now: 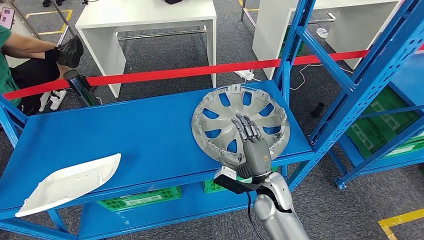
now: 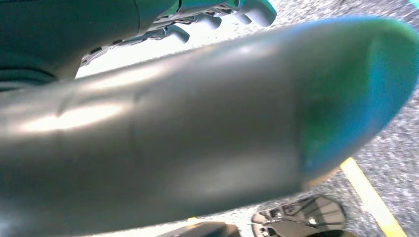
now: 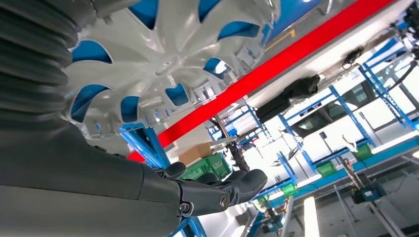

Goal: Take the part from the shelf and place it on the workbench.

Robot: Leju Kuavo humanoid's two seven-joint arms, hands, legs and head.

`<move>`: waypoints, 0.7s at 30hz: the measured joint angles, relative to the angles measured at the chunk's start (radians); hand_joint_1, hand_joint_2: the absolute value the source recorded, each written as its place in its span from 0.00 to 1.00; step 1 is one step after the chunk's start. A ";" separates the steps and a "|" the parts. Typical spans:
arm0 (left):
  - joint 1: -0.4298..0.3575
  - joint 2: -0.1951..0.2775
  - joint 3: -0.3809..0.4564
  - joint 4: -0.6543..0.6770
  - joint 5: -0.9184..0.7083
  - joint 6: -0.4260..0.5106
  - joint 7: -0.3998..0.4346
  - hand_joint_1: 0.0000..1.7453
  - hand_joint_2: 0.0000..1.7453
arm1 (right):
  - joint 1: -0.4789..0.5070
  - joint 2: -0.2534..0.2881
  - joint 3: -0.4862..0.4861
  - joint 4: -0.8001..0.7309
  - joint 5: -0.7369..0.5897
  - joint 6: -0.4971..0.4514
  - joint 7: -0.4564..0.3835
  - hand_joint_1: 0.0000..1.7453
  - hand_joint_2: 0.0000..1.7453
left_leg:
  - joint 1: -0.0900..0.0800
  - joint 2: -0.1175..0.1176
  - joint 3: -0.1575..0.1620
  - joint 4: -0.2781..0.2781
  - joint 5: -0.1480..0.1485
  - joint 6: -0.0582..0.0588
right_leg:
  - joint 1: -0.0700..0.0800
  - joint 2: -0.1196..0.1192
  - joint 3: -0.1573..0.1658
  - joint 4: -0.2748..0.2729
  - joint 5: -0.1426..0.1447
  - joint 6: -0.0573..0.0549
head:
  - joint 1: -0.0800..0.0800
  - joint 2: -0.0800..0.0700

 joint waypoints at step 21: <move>0.019 0.013 0.002 0.004 -0.001 -0.033 0.062 0.00 0.00 | 0.047 -0.011 0.030 0.008 0.019 -0.029 0.002 0.00 0.00 | 0.032 0.006 -0.001 0.000 0.006 -0.008 | -0.039 -0.004 -0.001 0.055 -0.017 0.069 | 0.008 0.000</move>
